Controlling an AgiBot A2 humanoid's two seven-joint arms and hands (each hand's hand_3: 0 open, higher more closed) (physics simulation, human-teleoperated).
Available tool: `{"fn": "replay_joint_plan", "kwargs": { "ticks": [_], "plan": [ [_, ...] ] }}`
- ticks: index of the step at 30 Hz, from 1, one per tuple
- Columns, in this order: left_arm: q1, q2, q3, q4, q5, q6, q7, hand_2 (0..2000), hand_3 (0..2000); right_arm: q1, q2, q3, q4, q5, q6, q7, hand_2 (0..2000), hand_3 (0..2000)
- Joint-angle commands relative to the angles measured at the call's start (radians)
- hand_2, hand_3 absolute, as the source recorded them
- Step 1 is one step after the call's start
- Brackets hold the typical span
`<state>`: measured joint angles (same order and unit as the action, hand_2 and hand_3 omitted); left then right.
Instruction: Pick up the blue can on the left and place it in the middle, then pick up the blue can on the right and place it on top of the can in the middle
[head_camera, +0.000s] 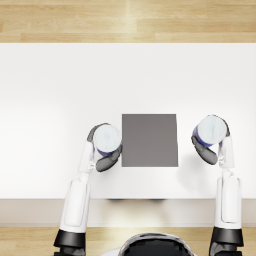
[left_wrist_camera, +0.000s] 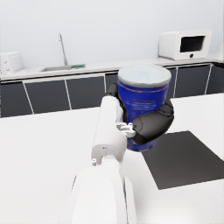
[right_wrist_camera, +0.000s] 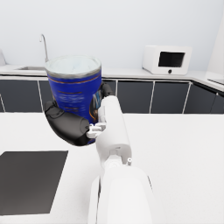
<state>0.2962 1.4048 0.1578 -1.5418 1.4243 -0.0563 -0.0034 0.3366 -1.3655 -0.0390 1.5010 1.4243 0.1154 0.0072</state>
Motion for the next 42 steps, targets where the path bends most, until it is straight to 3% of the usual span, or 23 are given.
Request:
{"fn": "replay_joint_plan", "kwargs": {
  "ticks": [1, 6, 11, 12, 13, 15, 16, 17, 18, 22, 23, 25, 26, 29, 30, 31, 32, 33, 34, 36, 37, 41, 42],
  "plan": [
    [0.143, 0.056, 0.062, 0.076, 0.0, 0.0, -0.001, 2000, 1520, 0.062, -0.002, 0.025, 0.076, 0.0, 0.005, 0.0, 2000, 1520],
    [0.266, 0.12, 0.161, 0.242, 0.0, -0.006, -0.002, 2000, 1520, 0.079, -0.013, 0.032, 0.069, 0.0, 0.01, 0.0, 2000, 1520],
    [0.323, 0.16, 0.249, 0.38, 0.0, -0.01, -0.003, 2000, 1520, 0.111, -0.023, 0.05, 0.067, 0.0, 0.016, -0.001, 2000, 1520],
    [0.364, 0.098, 0.363, 0.404, 0.0, -0.01, -0.004, 2000, 1520, 0.114, -0.025, 0.052, 0.071, 0.0, 0.018, 0.0, 2000, 1520],
    [0.337, 0.15, 0.282, 0.423, -0.001, -0.01, -0.004, 2000, 1520, 0.114, -0.027, 0.051, 0.071, 0.0, 0.019, 0.0, 2000, 1520],
    [0.35, 0.162, 0.305, 0.501, -0.088, -0.009, -0.004, 2000, 1520, 0.12, -0.03, 0.061, 0.06, 0.0, 0.017, 0.002, 2000, 1520],
    [0.347, 0.163, 0.309, 0.519, -0.12, -0.01, -0.004, 2000, 1520, 0.12, -0.031, 0.06, 0.06, 0.0, 0.016, 0.002, 2000, 1520],
    [0.379, 0.111, 0.421, 0.552, -0.143, -0.01, -0.004, 2000, 1520, 0.116, -0.033, 0.067, 0.058, 0.0, 0.016, 0.003, 2000, 1520],
    [0.353, 0.153, 0.346, 0.576, -0.16, -0.009, -0.004, 2000, 1520, 0.118, -0.034, 0.065, 0.06, 0.0, 0.016, 0.003, 2000, 1520],
    [0.355, 0.165, 0.363, 0.642, -0.19, -0.009, -0.003, 2000, 1520, 0.122, -0.04, 0.057, 0.054, 0.0, 0.016, 0.003, 2000, 1520],
    [0.381, 0.117, 0.474, 0.646, -0.193, -0.008, -0.003, 2000, 1520, 0.12, -0.041, 0.053, 0.052, 0.0, 0.014, 0.003, 2000, 1520],
    [0.348, 0.152, 0.39, 0.64, -0.196, -0.006, -0.003, 2000, 1520, 0.12, -0.043, 0.051, 0.052, 0.0, 0.01, 0.003, 2000, 1520],
    [0.349, 0.156, 0.392, 0.65, -0.197, -0.005, -0.017, 2000, 1520, 0.12, -0.044, 0.049, 0.052, 0.0, 0.009, 0.003, 2000, 1520],
    [0.348, 0.165, 0.38, 0.715, -0.199, -0.004, -0.146, 2000, 1520, 0.121, -0.048, 0.04, 0.044, 0.0, 0.007, 0.003, 2000, 1520],
    [0.391, 0.122, 0.506, 0.741, -0.199, -0.005, -0.178, 2000, 1520, 0.121, -0.049, 0.039, 0.044, 0.0, 0.006, 0.003, 2000, 1520],
    [0.368, 0.164, 0.401, 0.762, -0.2, -0.004, -0.227, 2000, 1520, 0.123, -0.05, 0.034, 0.045, 0.0, 0.006, 0.003, 2000, 1520],
    [0.397, 0.127, 0.514, 0.777, -0.2, -0.005, -0.262, 2000, 1520, 0.125, -0.051, 0.029, 0.046, 0.0, 0.005, 0.003, 2000, 1520],
    [0.377, 0.161, 0.429, 0.792, -0.2, -0.005, -0.287, 639, 1193, 0.125, -0.052, 0.028, 0.046, 0.0, 0.004, 0.003, 2000, 1520],
    [0.372, 0.161, 0.426, 0.797, -0.2, 0.006, -0.303, 0, 867, 0.129, -0.053, 0.034, 0.05, 0.0, 0.005, 0.003, 2000, 1520],
    [0.348, 0.152, 0.413, 0.768, -0.2, 0.03, -0.324, 0, 213, 0.143, -0.057, 0.055, 0.064, 0.0, 0.003, 0.003, 2000, 1520],
    [0.34, 0.15, 0.401, 0.761, -0.2, 0.034, -0.33, 0, 0, 0.155, -0.06, 0.075, 0.067, 0.0, 0.002, 0.002, 2000, 1520],
    [0.251, 0.11, 0.347, 0.554, -0.2, 0.049, -0.338, 0, 0, 0.207, -0.083, 0.161, 0.108, 0.0, 0.009, 0.002, 2000, 1520],
    [0.2, 0.085, 0.306, 0.433, -0.2, 0.051, -0.287, 0, 0, 0.233, -0.096, 0.185, 0.102, 0.0, 0.015, 0.003, 2000, 1520]
  ]
}}
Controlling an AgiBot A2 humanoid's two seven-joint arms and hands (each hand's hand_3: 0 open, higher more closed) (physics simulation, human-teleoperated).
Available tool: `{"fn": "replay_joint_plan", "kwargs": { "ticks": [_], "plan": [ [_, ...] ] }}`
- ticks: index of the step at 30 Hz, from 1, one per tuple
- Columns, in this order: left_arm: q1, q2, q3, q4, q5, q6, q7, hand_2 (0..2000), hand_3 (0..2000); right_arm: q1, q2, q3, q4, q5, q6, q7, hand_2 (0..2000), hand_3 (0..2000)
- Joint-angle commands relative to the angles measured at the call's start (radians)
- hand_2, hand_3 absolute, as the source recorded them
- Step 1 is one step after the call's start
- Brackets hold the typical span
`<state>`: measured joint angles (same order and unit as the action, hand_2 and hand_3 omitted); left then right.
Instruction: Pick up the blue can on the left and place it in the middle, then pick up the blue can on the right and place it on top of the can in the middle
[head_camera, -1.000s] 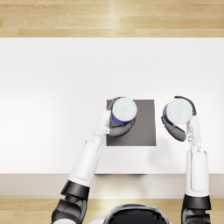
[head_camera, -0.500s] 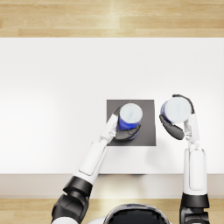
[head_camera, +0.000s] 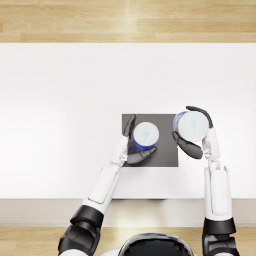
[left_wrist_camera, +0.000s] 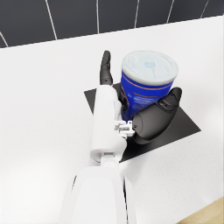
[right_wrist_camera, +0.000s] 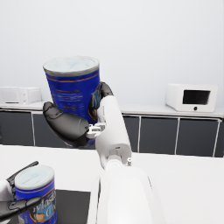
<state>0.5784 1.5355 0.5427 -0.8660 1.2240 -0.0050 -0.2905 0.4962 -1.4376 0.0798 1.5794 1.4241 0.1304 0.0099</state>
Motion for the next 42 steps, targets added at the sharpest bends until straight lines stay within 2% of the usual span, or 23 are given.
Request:
{"fn": "replay_joint_plan", "kwargs": {
  "ticks": [1, 2, 4, 5, 6, 7, 8, 11, 13, 14, 16, 20, 29, 35, 36, 37, 39, 40, 42],
  "plan": [
    [-0.126, -0.065, -0.114, -0.344, 0.0, 0.001, 0.082, 0, 0, 0.083, -0.03, 0.076, 0.019, 0.0, 0.002, 0.0, 2000, 1520],
    [-0.182, -0.088, -0.168, -0.468, 0.0, 0.002, 0.141, 0, 0, 0.099, -0.04, 0.091, 0.015, 0.0, 0.011, 0.002, 2000, 1520],
    [-0.272, -0.112, -0.298, -0.672, 0.0, 0.004, 0.214, 0, 0, 0.119, -0.056, 0.139, 0.005, 0.0, 0.013, 0.003, 2000, 1520],
    [-0.364, -0.062, -0.609, -0.782, 0.0, 0.004, 0.236, 0, 0, 0.191, -0.121, 0.257, -0.053, 0.0, 0.013, 0.004, 2000, 1520],
    [-0.375, -0.061, -0.616, -0.77, 0.0, 0.004, 0.251, 0, 0, 0.201, -0.129, 0.274, -0.073, 0.0, 0.011, 0.002, 2000, 1520],
    [-0.391, -0.06, -0.614, -0.777, -0.001, 0.005, 0.262, 0, 0, 0.32, 0.078, 0.531, -0.088, 0.0, 0.013, 0.001, 2000, 1520],
    [-0.404, -0.06, -0.606, -0.778, -0.001, 0.005, 0.27, 0, 0, 0.234, -0.079, 0.35, -0.097, -0.001, 0.01, 0.001, 2000, 1520],
    [-0.412, -0.061, -0.593, -0.776, -0.002, 0.005, 0.283, 0, 0, 0.244, -0.089, 0.354, -0.131, 0.001, 0.009, -0.002, 2000, 1520],
    [-0.419, -0.059, -0.587, -0.773, -0.002, 0.005, 0.287, 0, 0, 0.248, -0.096, 0.365, -0.164, 0.001, 0.013, -0.027, 2000, 1520],
    [-0.426, -0.059, -0.576, -0.774, -0.002, 0.005, 0.288, 0, 0, 0.252, -0.101, 0.361, -0.189, 0.001, 0.0, -0.058, 2000, 1520],
    [-0.435, -0.057, -0.564, -0.766, -0.001, 0.005, 0.289, 0, 0, 0.267, -0.114, 0.347, -0.243, 0.001, -0.081, -0.124, 2000, 1520],
    [-0.438, -0.054, -0.547, -0.759, -0.001, 0.005, 0.29, 0, 0, 0.258, -0.119, 0.353, -0.304, 0.0, -0.143, -0.176, 2000, 1520],
    [-0.441, -0.046, -0.534, -0.749, -0.001, 0.005, 0.29, 0, 0, 0.221, -0.121, 0.342, -0.35, 0.0, -0.15, -0.192, 2000, 1520],
    [-0.441, -0.042, -0.546, -0.749, -0.001, 0.005, 0.291, 0, 0, 0.201, -0.125, 0.317, -0.437, 0.0, -0.094, -0.194, 2000, 1520],
    [-0.441, -0.041, -0.546, -0.749, -0.001, 0.005, 0.291, 0, 0, 0.197, -0.125, 0.31, -0.449, 0.0, -0.083, -0.192, 639, 1193],
    [-0.444, -0.04, -0.544, -0.757, -0.001, 0.005, 0.291, 0, 0, 0.192, -0.124, 0.302, -0.45, 0.0, -0.098, -0.19, 0, 867],
    [-0.452, -0.039, -0.542, -0.747, -0.001, 0.005, 0.291, 0, 0, 0.186, -0.125, 0.287, -0.448, 0.0, -0.128, -0.196, 0, 213],
    [-0.443, -0.039, -0.545, -0.759, -0.001, 0.005, 0.291, 0, 0, 0.181, -0.125, 0.278, -0.448, 0.0, -0.137, -0.197, 0, 0],
    [-0.452, -0.037, -0.543, -0.752, -0.001, 0.005, 0.291, 0, 0, 0.171, -0.125, 0.269, -0.445, 0.0, -0.151, -0.2, 0, 0]
  ]
}}
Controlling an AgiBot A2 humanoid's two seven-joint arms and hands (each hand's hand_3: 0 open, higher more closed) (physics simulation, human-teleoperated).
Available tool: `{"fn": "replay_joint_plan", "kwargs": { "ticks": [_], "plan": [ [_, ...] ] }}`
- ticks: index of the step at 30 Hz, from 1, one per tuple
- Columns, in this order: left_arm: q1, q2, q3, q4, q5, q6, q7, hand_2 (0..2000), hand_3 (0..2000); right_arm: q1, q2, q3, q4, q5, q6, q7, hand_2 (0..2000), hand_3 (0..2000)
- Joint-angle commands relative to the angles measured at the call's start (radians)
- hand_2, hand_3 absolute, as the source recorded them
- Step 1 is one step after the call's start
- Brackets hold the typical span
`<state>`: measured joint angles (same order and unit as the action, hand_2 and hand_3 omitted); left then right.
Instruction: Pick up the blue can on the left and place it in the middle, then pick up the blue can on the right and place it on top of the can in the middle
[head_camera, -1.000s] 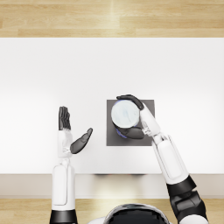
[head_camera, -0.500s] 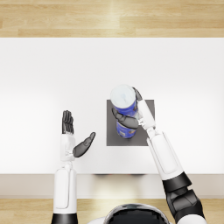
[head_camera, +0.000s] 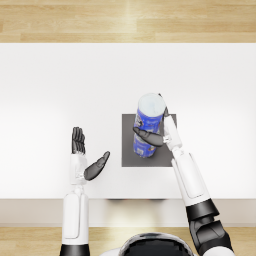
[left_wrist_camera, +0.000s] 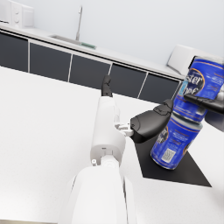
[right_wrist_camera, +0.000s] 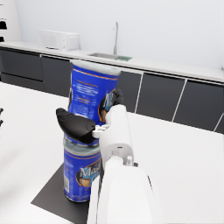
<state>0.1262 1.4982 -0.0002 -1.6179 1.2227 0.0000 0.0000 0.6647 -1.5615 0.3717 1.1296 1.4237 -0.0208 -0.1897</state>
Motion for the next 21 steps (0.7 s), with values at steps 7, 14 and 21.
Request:
{"fn": "replay_joint_plan", "kwargs": {
  "ticks": [7, 14, 21],
  "plan": [
    [0.031, 0.005, 0.003, -0.023, 0.0, 0.0, 0.0, 0, 0, -0.01, -0.007, -0.056, 0.092, 0.0, -0.032, -0.004, 0, 0],
    [0.063, 0.011, 0.015, -0.054, 0.0, 0.0, 0.0, 0, 0, -0.022, -0.008, -0.083, 0.202, 0.0, 0.0, -0.006, 0, 0],
    [0.171, 0.017, -0.011, -0.091, 0.0, 0.0, 0.0, 0, 0, -0.056, -0.007, -0.166, 0.431, 0.0, 0.02, 0.153, 0, 0]
  ]
}}
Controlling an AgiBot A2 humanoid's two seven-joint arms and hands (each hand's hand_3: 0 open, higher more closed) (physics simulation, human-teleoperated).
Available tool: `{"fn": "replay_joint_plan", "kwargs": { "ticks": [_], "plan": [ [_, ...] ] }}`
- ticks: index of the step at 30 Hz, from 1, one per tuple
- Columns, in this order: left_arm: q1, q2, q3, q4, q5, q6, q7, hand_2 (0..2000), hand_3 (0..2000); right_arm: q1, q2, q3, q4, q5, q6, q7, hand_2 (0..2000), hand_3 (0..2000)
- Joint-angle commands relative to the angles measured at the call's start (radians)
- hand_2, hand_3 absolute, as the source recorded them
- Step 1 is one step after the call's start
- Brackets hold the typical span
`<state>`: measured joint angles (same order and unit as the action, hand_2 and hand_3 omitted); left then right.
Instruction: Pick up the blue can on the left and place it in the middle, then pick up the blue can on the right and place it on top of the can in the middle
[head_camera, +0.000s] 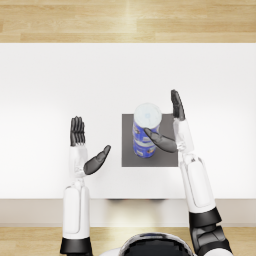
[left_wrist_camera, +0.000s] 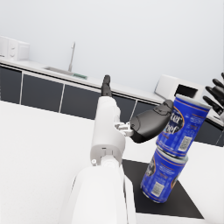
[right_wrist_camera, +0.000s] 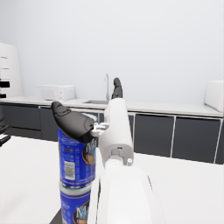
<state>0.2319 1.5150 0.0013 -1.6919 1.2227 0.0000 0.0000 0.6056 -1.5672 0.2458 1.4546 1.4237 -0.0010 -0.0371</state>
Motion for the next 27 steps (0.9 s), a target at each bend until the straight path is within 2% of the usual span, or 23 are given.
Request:
{"fn": "replay_joint_plan", "kwargs": {
  "ticks": [1, 6, 9, 10, 13, 15, 27],
  "plan": [
    [0.089, 0.0, -0.02, -0.021, 0.0, 0.0, 0.0, 0, 0, 0.001, -0.002, -0.057, 0.135, 0.0, 0.0, 0.011, 0, 0],
    [0.203, -0.026, -0.077, -0.053, 0.0, 0.0, 0.0, 0, 0, -0.048, 0.003, -0.198, 0.285, 0.0, 0.001, 0.032, 0, 0],
    [0.243, -0.035, -0.114, -0.053, 0.0, 0.0, 0.0, 0, 0, -0.082, -0.002, -0.312, 0.311, 0.0, 0.001, 0.035, 0, 0],
    [0.248, -0.036, -0.128, -0.045, 0.0, 0.0, 0.0, 0, 0, -0.069, 0.0, -0.227, 0.27, 0.0, 0.001, 0.036, 0, 0],
    [0.26, -0.041, -0.168, -0.019, 0.0, 0.0, 0.0, 0, 0, -0.086, -0.001, -0.281, 0.295, -0.001, 0.001, 0.037, 0, 0],
    [0.235, -0.035, -0.146, -0.028, 0.0, 0.0, 0.0, 0, 0, -0.091, -0.002, -0.296, 0.302, -0.001, 0.001, 0.037, 0, 0],
    [0.247, -0.038, -0.168, -0.016, 0.0, 0.0, 0.0, 0, 0, -0.095, -0.003, -0.312, 0.309, -0.001, 0.001, 0.037, 0, 0]
  ]
}}
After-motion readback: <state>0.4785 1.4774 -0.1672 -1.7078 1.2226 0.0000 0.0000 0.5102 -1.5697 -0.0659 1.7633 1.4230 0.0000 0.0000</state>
